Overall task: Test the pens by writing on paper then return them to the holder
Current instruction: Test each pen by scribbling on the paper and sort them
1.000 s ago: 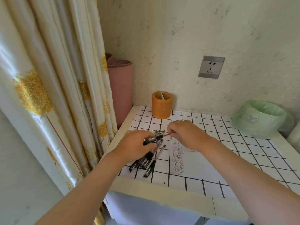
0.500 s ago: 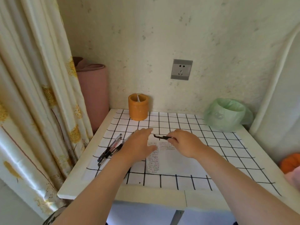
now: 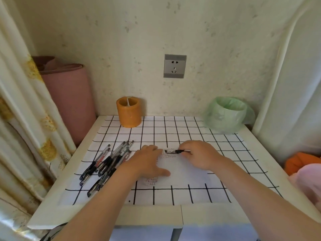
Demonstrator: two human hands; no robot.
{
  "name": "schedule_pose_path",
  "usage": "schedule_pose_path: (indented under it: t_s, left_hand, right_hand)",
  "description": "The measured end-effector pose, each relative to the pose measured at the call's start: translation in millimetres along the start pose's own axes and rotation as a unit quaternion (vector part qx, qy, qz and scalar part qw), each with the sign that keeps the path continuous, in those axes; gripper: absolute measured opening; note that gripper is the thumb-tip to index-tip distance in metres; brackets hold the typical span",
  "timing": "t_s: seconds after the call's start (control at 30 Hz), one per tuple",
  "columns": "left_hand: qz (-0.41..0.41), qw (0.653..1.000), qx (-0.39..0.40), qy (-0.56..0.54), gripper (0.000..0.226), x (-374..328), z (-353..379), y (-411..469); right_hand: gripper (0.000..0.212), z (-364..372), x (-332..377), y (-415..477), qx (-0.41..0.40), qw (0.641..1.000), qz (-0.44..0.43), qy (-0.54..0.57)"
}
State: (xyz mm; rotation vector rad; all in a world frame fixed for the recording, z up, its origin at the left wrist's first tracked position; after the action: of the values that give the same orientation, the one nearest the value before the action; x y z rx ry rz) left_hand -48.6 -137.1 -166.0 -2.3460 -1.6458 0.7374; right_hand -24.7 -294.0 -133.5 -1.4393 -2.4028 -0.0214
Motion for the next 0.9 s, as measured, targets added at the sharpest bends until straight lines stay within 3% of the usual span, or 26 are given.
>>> schedule_pose_path:
  t_s: [0.07, 0.2, 0.37, 0.57, 0.8, 0.9]
  left_hand:
    - [0.003, 0.999, -0.046, -0.028, 0.094, 0, -14, -3]
    - [0.055, 0.979, -0.177, -0.086, 0.058, -7, -47, -22]
    - [0.054, 0.980, -0.171, -0.086, 0.014, -13, -46, -32]
    - [0.054, 0.972, -0.200, -0.110, 0.014, -11, -58, -34]
    - [0.072, 0.974, -0.121, -0.177, 0.011, 1, -54, -20]
    - [0.074, 0.968, -0.119, -0.209, 0.012, 11, -59, -20]
  right_hand:
    - [0.028, -5, 6, 0, -0.011, 1.000, -0.010, 0.001]
    - [0.023, -17, 29, -3, -0.050, 0.998, -0.036, 0.012]
    - [0.018, -9, 58, -7, -0.040, 0.995, -0.084, 0.018]
    - [0.022, -9, 62, -4, -0.061, 0.994, -0.089, -0.001]
    - [0.028, -10, 67, 7, -0.080, 0.989, -0.106, -0.064]
    - [0.032, -13, 67, 14, -0.086, 0.991, -0.098, -0.035]
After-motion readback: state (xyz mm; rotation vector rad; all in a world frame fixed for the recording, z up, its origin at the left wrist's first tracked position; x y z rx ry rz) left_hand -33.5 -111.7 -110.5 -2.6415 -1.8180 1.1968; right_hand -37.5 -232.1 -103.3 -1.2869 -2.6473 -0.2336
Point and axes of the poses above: each hand's wrist, its own y-axis towards the middle knuckle, its own z-axis out of the palm, x = y × z, the point moved 10 cm from there along y, towards the middle knuckle, and after that the axes turned 13 degrees about x, right-handed, at the moved point
